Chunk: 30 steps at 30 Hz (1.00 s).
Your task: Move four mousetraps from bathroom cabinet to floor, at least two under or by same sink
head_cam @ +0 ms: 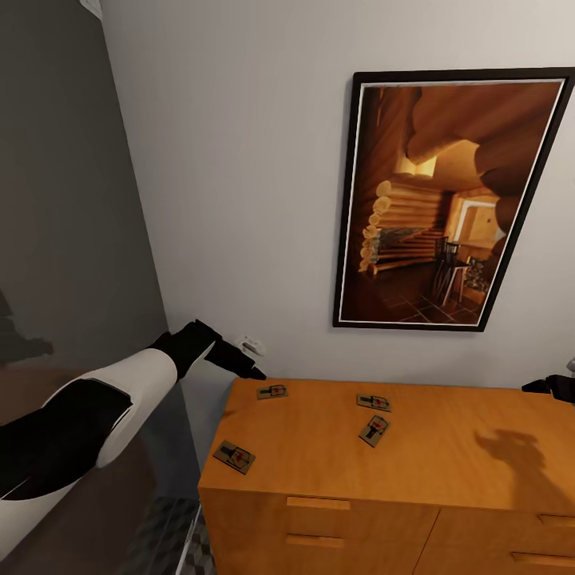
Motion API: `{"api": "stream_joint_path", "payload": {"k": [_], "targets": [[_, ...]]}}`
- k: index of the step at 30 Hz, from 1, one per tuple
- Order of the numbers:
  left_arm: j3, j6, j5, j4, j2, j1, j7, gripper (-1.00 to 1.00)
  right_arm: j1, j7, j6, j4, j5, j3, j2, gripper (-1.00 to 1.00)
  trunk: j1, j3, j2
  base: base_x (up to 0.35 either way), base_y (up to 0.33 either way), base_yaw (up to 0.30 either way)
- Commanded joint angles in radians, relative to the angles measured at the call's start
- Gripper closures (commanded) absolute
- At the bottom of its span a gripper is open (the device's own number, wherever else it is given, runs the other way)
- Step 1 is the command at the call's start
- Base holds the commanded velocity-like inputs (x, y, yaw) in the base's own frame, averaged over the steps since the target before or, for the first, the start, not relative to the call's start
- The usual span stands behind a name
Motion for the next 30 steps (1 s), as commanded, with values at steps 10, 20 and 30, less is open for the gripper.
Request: {"api": "stream_joint_path", "payload": {"k": [10,20,30], "targets": [[0.009,0.009,-0.006,-0.003,-0.001,0.000,0.004,-1.00,0.000,0.008,0.002,-0.001,0.010,-0.002,0.000,-1.00,0.000,-0.001,-0.001,0.000,0.000,0.000],[0.015,0.010,-0.004,-0.008,-0.005,0.000,0.010,-1.00,0.000,0.006,0.003,-0.001,0.011,-0.002,0.001,-1.00,0.000,-0.001,-0.001,0.000,0.000,0.000],[0.017,0.011,-0.002,-0.006,-0.006,0.000,0.040,-1.00,0.000,0.004,0.003,-0.001,0.011,-0.002,0.003,-1.00,0.000,-0.001,-0.001,0.000,0.000,0.000]]}}
